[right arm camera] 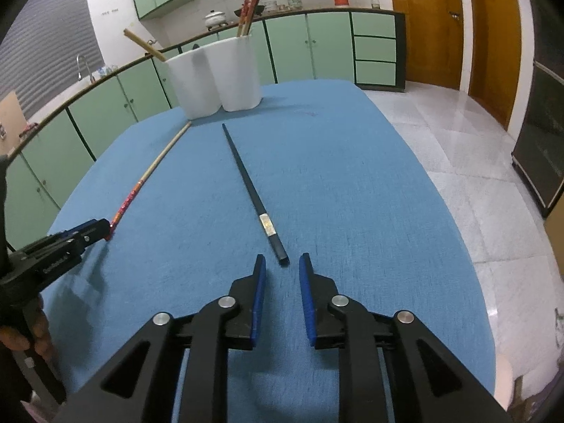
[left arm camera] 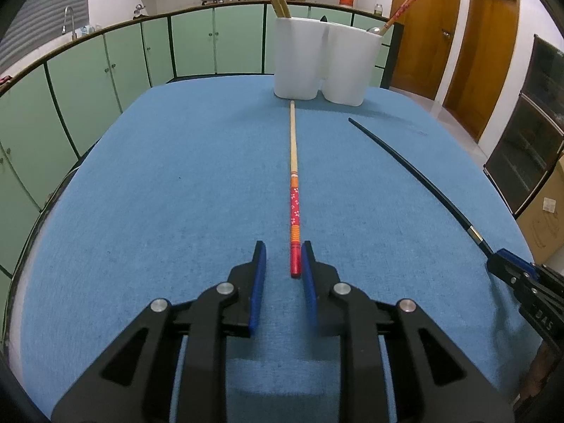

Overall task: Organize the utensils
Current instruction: 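Adjust grips on the red-patterned and black chopsticks at their ends, then lift both chopsticks and lower them into the white holder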

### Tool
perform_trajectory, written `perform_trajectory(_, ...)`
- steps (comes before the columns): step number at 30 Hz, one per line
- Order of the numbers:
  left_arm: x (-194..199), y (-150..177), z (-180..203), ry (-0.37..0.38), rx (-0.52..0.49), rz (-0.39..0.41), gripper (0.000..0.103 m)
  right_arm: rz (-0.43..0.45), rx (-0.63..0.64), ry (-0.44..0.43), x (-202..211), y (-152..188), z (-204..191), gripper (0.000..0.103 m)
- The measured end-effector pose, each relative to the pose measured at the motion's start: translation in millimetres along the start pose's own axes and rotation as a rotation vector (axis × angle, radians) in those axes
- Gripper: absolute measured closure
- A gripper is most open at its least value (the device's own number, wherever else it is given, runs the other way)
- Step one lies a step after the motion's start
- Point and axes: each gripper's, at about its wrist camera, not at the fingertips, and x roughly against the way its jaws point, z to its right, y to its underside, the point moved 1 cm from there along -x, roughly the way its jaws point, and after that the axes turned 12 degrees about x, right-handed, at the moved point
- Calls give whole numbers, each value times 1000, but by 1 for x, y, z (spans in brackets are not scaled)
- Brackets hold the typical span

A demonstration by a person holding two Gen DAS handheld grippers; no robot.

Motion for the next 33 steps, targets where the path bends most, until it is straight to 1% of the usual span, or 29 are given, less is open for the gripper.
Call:
perform_trajectory(7, -6, -1, 4, 0, -11, -22, 83, 0, 41, 10, -8, -6, -5, 84)
perform_trajectory(10, -8, -1, 7, -5, -19, -26, 83, 2, 46, 6, -8, -4, -8, 87)
perform_trajectory(12, -9, -1, 9, -10, -24, -28, 83, 3, 50, -1, -7, -3, -10, 93)
perform_trajectory(13, -9, -1, 10, -8, -24, -29, 83, 2, 53, -13, -7, -3, -13, 94)
perform_trajectory(16, -11, -2, 14, 0, -30, -33, 88, 5, 71, -24, -7, -3, -20, 96)
perform_trajectory(18, -12, -1, 17, 10, -36, -38, 97, 9, 69, -35, -7, -4, -22, 97)
perform_trajectory(21, -12, -1, 18, 12, -33, -35, 98, 25, 63, -51, -5, -6, -24, 97)
perform_trajectory(26, -1, -4, 19, 15, -33, 14, 98, 68, 55, -64, 5, -15, -25, 97)
perform_trajectory(33, 35, -23, 31, 28, -61, 113, 98, 144, 69, -67, 32, -40, -28, 97)
